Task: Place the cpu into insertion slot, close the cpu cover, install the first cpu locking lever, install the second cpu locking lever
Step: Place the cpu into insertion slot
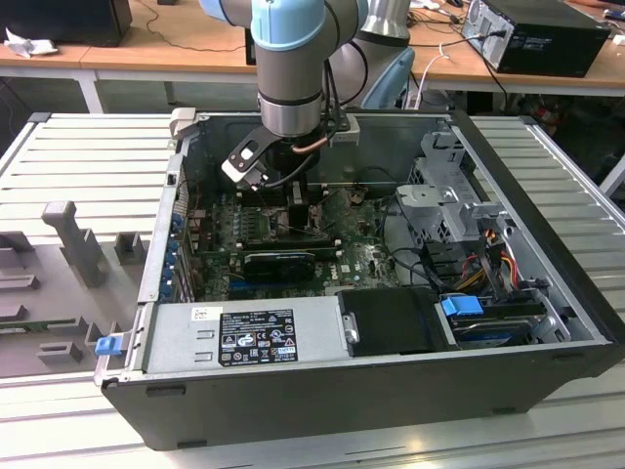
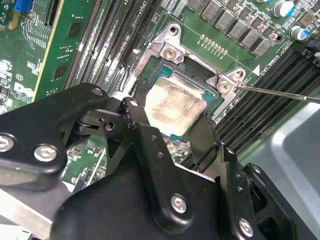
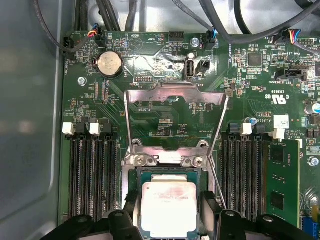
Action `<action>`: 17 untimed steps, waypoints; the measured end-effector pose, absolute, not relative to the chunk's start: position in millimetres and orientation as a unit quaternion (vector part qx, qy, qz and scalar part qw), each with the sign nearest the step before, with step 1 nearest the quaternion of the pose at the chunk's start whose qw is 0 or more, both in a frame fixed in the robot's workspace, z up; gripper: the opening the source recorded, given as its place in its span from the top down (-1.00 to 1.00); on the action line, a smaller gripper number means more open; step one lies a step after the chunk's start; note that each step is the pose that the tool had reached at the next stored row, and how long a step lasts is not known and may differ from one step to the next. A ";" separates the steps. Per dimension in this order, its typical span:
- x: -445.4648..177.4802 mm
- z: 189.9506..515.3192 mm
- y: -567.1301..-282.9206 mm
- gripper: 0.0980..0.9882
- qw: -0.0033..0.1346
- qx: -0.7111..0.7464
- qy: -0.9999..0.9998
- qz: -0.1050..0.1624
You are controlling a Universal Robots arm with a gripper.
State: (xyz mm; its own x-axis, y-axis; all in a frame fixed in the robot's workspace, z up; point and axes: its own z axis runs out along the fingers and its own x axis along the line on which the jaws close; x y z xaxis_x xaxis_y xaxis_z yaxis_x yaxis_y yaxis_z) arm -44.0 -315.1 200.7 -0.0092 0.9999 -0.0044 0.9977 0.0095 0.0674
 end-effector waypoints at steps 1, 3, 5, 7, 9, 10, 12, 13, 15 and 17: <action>-44.0 200.7 -315.0 -0.14 0.025 0.703 0.710 0.022; -43.9 200.6 -314.9 -0.14 0.025 0.703 0.710 0.023; -44.0 201.2 -314.9 -0.14 0.025 0.703 0.710 0.023; -44.0 202.7 -314.9 -0.14 0.025 0.703 0.710 0.023; -44.0 204.8 -314.9 -0.14 0.025 0.703 0.710 0.023; -44.0 205.6 -314.9 -0.14 0.025 0.703 0.710 0.023; -44.0 207.6 -314.9 0.04 0.025 0.703 0.710 0.023; -44.0 208.3 -314.9 0.32 0.025 0.703 0.710 0.023; -44.0 209.5 -314.9 0.45 0.025 0.703 0.710 0.023; -43.9 211.2 -314.9 0.73 0.025 0.703 0.710 0.023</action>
State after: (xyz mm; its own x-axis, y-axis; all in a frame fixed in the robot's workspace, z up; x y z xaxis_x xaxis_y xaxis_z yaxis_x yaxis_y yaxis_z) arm -43.9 -314.9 211.2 -0.0094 0.9999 -0.0040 0.9977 0.0096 0.0675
